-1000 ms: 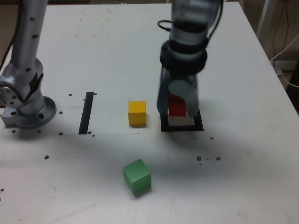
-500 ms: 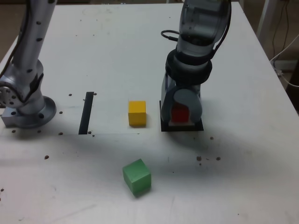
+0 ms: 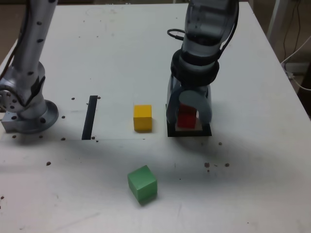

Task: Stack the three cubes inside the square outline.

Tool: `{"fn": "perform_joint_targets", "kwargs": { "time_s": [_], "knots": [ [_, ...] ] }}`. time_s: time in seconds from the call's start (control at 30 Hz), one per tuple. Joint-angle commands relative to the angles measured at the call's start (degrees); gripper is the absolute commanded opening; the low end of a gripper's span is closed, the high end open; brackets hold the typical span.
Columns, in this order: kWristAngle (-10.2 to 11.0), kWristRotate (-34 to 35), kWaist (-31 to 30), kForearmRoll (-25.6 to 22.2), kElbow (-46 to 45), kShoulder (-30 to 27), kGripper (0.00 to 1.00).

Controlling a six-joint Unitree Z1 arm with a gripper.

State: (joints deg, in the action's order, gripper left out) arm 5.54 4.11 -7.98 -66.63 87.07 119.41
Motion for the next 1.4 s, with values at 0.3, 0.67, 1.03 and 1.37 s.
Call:
{"fn": "perform_joint_targets", "kwargs": {
  "time_s": [0.3,0.67,1.03,1.37],
  "knots": [
    [2.51,0.65,-0.42,-5.48,-0.90,-9.77,0.99],
    [1.62,7.54,-1.88,-4.72,-15.42,-21.38,0.99],
    [-1.36,8.65,-2.26,5.52,-25.98,-19.03,0.96],
    [-2.20,8.03,-2.48,10.86,-28.33,-15.67,0.90]
  ]
}}
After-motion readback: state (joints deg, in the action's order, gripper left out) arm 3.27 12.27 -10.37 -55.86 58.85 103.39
